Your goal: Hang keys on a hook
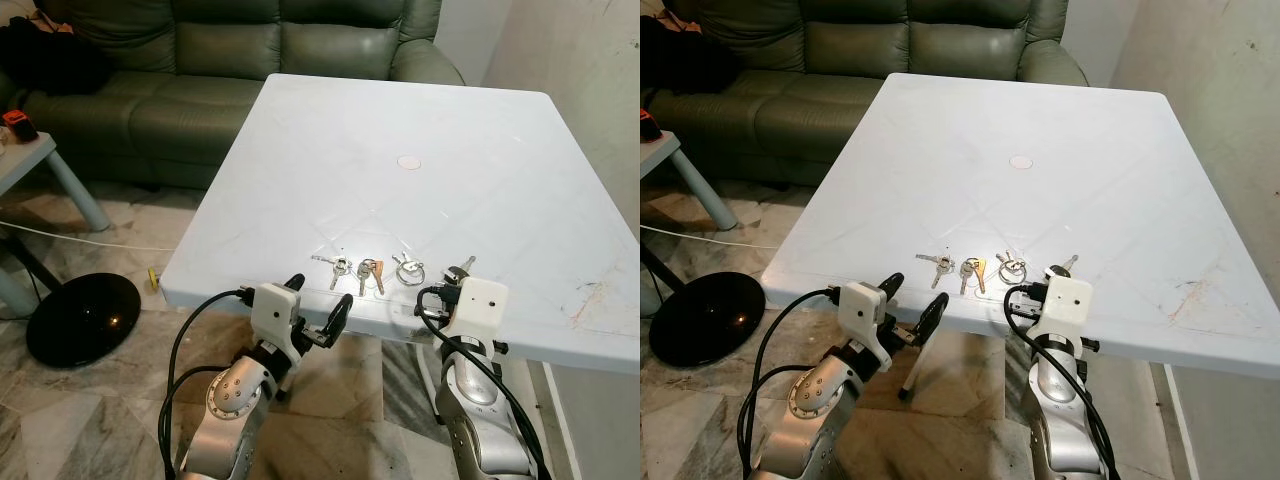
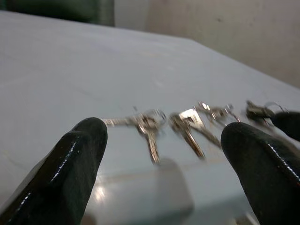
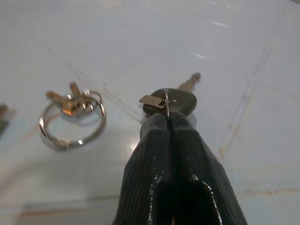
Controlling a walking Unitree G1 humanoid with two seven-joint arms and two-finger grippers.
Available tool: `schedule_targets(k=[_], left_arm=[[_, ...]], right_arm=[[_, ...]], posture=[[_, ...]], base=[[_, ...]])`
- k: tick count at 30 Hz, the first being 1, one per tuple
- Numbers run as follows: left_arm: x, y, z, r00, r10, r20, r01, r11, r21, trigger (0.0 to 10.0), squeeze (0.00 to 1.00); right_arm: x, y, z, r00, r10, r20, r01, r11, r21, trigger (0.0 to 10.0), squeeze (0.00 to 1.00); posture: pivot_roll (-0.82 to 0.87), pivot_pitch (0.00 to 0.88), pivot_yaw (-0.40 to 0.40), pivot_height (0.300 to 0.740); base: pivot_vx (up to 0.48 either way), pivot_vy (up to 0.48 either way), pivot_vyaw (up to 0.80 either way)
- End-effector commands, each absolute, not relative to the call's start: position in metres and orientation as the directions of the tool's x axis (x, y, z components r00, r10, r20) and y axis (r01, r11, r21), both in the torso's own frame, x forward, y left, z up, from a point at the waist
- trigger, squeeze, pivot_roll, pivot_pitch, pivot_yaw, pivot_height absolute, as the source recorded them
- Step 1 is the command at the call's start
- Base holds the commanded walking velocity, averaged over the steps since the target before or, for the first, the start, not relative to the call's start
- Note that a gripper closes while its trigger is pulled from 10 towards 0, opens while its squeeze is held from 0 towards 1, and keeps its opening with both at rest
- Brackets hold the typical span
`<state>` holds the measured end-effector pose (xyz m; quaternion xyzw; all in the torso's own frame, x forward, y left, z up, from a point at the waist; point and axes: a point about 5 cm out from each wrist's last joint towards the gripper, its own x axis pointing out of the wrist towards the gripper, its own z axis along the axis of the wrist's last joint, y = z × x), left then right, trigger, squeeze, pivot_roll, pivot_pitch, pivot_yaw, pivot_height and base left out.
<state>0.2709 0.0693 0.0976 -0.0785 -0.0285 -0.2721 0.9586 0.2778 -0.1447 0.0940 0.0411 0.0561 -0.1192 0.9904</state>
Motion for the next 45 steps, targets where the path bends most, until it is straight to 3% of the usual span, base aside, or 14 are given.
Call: schedule_targets(k=[1, 8, 9, 10, 11, 15, 17, 25, 38, 45], left_arm=[[0.279, 0.066, 0.104, 0.87, -0.482, 0.106, 0.494, 0.853, -0.17, 10.0, 0.0], [0.32, 0.071, 0.125, 0.934, -0.347, 0.086, 0.357, 0.913, -0.197, 10.0, 0.0], [0.322, 0.071, 0.127, 0.937, -0.338, 0.086, 0.349, 0.916, -0.198, 10.0, 0.0], [0.333, 0.076, 0.143, 0.945, -0.303, 0.127, 0.323, 0.927, -0.192, 10.0, 0.0], [0.34, 0.079, 0.153, 0.948, -0.281, 0.15, 0.306, 0.934, -0.186, 10.0, 0.0], [0.343, 0.081, 0.157, 0.949, -0.275, 0.152, 0.3, 0.936, -0.183, 10.0, 0.0], [0.351, 0.097, 0.171, 0.952, -0.232, 0.2, 0.263, 0.953, -0.148, 10.0, 0.0], [0.347, 0.116, 0.175, 0.938, -0.265, 0.222, 0.301, 0.942, -0.147, 10.0, 0.0], [0.34, 0.139, 0.174, 0.946, -0.218, 0.24, 0.256, 0.957, -0.139, 10.0, 0.0], [0.346, 0.144, 0.179, 0.949, -0.213, 0.233, 0.251, 0.956, -0.149, 10.0, 0.0]], right_arm=[[0.282, -0.141, 0.105, 0.97, -0.231, -0.074, 0.239, 0.962, 0.129, 0.0, 0.0], [0.291, -0.153, 0.121, 0.959, -0.283, 0.023, 0.277, 0.948, 0.157, 0.4, 0.0], [0.291, -0.154, 0.123, 0.957, -0.29, 0.029, 0.282, 0.946, 0.163, 5.9, 0.0], [0.294, -0.158, 0.134, 0.959, -0.263, 0.104, 0.246, 0.958, 0.15, 10.0, 0.0], [0.294, -0.159, 0.144, 0.957, -0.224, 0.185, 0.2, 0.97, 0.139, 10.0, 0.0], [0.293, -0.159, 0.148, 0.953, -0.203, 0.227, 0.175, 0.975, 0.139, 10.0, 0.0], [0.287, -0.16, 0.157, 0.944, -0.126, 0.304, 0.106, 0.991, 0.082, 10.0, 0.0], [0.281, -0.159, 0.155, 0.943, 0.006, 0.333, -0.033, 0.997, 0.076, 10.0, 0.0], [0.279, -0.165, 0.151, 0.959, 0.022, 0.283, -0.012, 0.999, -0.037, 10.0, 0.0], [0.284, -0.163, 0.154, 0.965, 0.025, 0.262, -0.018, 0.999, -0.03, 10.0, 0.0]], posture=[[0.13, 0.117, -0.017, 0.74], [0.13, 0.102, -0.014, 0.74], [0.12, 0.097, -0.011, 0.74], [0.12, 0.094, -0.009, 0.74], [0.12, 0.088, -0.008, 0.74], [0.12, 0.087, -0.006, 0.74], [0.11, 0.074, 0.002, 0.74], [0.09, 0.037, 0.016, 0.74], [0.08, 0.009, 0.001, 0.74], [0.1, 0.03, -0.004, 0.74]], base=[[0.0, 0.0, 0.0], [0.0, 0.0, 0.0], [0.0, 0.0, 0.0], [0.0, 0.0, 0.0], [0.0, 0.0, 0.0], [0.0, 0.0, 0.0], [0.0, 0.0, 0.0], [0.0, 0.0, 0.0], [0.0, 0.0, 0.0], [0.0, 0.0, -0.71]])
